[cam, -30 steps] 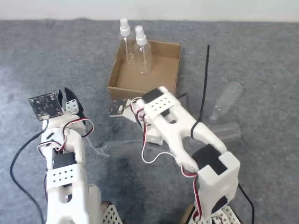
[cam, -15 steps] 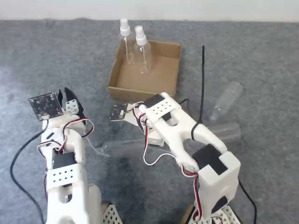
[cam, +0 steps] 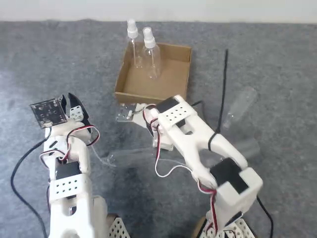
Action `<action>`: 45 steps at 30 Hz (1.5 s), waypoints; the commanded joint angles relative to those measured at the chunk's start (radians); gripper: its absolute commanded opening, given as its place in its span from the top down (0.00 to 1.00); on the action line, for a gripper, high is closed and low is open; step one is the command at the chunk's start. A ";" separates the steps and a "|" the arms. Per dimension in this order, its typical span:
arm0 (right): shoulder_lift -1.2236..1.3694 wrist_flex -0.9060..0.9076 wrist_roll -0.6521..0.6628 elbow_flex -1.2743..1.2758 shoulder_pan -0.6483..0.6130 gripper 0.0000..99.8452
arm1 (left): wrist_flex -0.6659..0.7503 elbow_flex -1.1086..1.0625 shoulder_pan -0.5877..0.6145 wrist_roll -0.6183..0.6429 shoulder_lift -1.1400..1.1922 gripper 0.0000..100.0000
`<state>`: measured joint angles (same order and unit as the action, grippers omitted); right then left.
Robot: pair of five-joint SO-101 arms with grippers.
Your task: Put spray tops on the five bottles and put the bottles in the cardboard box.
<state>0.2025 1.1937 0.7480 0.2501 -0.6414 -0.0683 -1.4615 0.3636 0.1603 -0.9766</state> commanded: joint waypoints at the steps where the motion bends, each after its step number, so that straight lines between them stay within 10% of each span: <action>1: -0.153 -0.008 -0.058 -0.029 0.016 0.99 | -0.002 0.005 0.000 0.006 -0.028 0.95; 24: -0.618 -0.010 -0.700 -0.078 0.082 0.99 | -0.002 0.004 -0.002 0.006 -0.028 0.95; 45: -0.980 0.021 -0.901 0.101 0.246 0.99 | -0.008 0.004 -0.003 0.006 -0.028 0.94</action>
<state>-0.6536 1.2121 -0.1128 0.3483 -0.4925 -0.0683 -1.4615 0.3636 0.1603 -0.9766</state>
